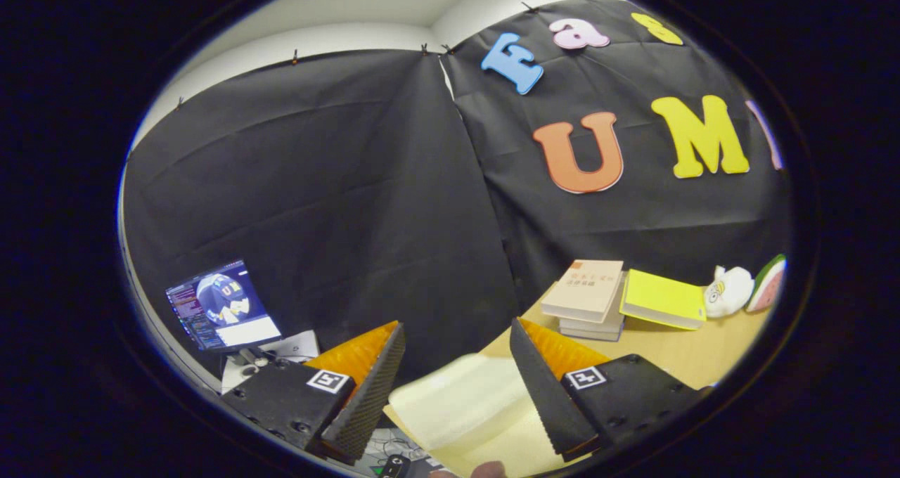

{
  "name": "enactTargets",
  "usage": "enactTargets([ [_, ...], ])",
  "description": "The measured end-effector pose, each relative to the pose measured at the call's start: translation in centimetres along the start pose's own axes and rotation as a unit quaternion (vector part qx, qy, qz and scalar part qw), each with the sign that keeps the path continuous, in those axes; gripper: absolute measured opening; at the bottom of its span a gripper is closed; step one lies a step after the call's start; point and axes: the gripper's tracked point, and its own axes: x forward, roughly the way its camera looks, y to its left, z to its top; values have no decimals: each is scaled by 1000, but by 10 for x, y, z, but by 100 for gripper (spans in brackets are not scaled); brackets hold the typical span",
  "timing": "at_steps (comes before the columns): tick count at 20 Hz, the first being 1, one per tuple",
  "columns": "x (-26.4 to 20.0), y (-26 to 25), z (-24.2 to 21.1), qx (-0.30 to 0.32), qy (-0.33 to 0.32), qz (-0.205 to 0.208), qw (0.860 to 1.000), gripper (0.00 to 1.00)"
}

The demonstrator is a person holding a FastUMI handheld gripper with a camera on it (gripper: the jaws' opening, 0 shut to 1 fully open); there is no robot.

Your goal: Open the storage box then place both shoes into the box .Put the left shoe in first, then the right shoe, with the right side of both shoes facing outward in a uniform manner.

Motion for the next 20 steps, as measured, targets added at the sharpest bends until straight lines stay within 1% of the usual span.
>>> enactTargets([
  [3, -20, -22, 3, -24, -30, -42, 998, 97],
  [5, -41, -43, 8, -36, -56, -77, 995, 97],
  [8, -76, -79, 2, -46, -67, -124, 989, 98],
  [10, -104, -107, -6, -40, -62, -153, 985, 98],
  [14, -167, -167, -29, -7, -51, -196, 979, 98],
  [17, -208, -221, -65, -3, -11, -244, 970, 98],
  [20, -237, -263, -102, 5, 29, -287, 957, 98],
])
